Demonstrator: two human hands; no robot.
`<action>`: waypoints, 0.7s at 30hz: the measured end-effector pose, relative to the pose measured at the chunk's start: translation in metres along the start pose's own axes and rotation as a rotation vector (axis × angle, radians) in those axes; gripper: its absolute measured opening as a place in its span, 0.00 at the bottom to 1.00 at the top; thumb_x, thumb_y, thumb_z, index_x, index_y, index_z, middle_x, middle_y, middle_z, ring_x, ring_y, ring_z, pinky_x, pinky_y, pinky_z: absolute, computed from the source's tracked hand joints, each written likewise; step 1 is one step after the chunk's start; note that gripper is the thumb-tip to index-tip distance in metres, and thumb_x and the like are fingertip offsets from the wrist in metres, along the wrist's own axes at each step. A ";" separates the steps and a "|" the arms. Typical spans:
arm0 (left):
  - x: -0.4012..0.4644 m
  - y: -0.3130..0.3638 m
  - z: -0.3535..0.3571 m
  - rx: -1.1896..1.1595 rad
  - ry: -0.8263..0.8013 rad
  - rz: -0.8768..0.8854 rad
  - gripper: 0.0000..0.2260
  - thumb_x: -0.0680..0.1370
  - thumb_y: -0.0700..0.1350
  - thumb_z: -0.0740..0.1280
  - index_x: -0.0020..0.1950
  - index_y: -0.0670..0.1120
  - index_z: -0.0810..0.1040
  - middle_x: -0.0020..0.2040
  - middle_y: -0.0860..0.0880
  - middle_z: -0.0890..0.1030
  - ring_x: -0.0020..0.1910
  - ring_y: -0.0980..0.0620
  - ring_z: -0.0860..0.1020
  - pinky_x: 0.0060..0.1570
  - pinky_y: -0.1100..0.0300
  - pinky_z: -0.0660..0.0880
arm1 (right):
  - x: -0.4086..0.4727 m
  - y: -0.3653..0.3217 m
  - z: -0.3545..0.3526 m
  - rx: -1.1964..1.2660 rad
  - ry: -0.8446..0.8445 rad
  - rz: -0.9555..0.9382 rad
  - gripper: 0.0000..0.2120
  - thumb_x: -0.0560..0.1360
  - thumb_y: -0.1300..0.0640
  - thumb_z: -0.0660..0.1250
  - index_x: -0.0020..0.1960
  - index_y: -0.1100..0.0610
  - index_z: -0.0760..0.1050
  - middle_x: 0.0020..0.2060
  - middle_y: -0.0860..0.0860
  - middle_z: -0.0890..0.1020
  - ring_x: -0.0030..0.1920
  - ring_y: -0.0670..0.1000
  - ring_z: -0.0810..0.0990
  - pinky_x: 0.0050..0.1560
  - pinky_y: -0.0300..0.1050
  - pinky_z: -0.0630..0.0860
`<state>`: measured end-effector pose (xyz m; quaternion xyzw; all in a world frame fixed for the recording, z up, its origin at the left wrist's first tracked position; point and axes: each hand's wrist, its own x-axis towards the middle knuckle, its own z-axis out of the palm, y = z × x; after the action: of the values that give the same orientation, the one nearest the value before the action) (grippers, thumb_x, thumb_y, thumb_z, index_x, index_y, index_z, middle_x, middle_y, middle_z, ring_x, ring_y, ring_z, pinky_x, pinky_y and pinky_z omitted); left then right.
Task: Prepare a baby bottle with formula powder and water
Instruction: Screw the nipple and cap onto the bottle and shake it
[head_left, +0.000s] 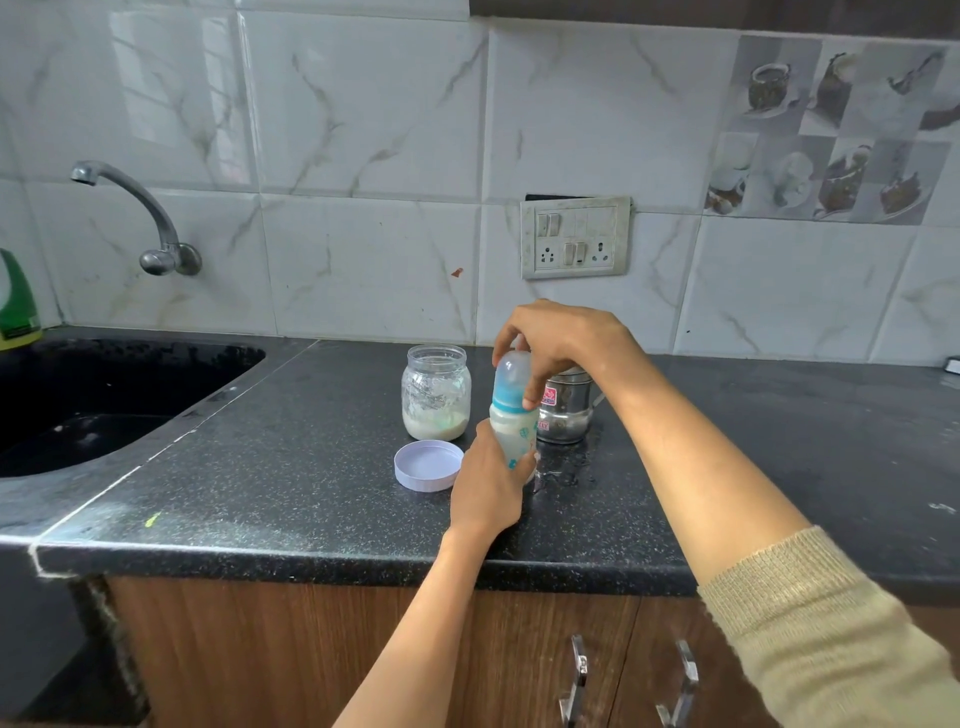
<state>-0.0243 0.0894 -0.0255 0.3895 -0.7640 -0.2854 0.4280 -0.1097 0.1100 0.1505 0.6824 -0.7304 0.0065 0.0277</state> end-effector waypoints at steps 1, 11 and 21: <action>0.000 0.000 0.000 0.001 -0.001 0.001 0.18 0.77 0.48 0.66 0.61 0.42 0.65 0.59 0.44 0.77 0.56 0.45 0.76 0.49 0.57 0.71 | 0.000 0.001 0.001 0.008 0.005 0.006 0.33 0.56 0.55 0.82 0.60 0.46 0.77 0.57 0.49 0.77 0.52 0.52 0.79 0.54 0.50 0.78; 0.001 -0.001 0.001 -0.031 -0.002 -0.006 0.19 0.77 0.49 0.66 0.62 0.43 0.65 0.59 0.45 0.77 0.56 0.46 0.75 0.50 0.56 0.71 | -0.002 0.025 0.039 0.247 0.070 -0.070 0.44 0.59 0.47 0.80 0.71 0.43 0.64 0.66 0.46 0.73 0.64 0.50 0.73 0.64 0.50 0.71; -0.002 -0.005 -0.008 -0.292 -0.051 -0.088 0.29 0.64 0.37 0.78 0.60 0.42 0.67 0.50 0.51 0.79 0.47 0.54 0.79 0.45 0.62 0.77 | -0.028 0.013 0.138 0.955 0.325 -0.096 0.54 0.71 0.53 0.73 0.74 0.45 0.31 0.60 0.35 0.67 0.61 0.36 0.69 0.52 0.19 0.64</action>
<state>-0.0148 0.0874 -0.0268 0.3491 -0.7070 -0.4216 0.4477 -0.1249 0.1317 0.0113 0.6419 -0.6000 0.4446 -0.1738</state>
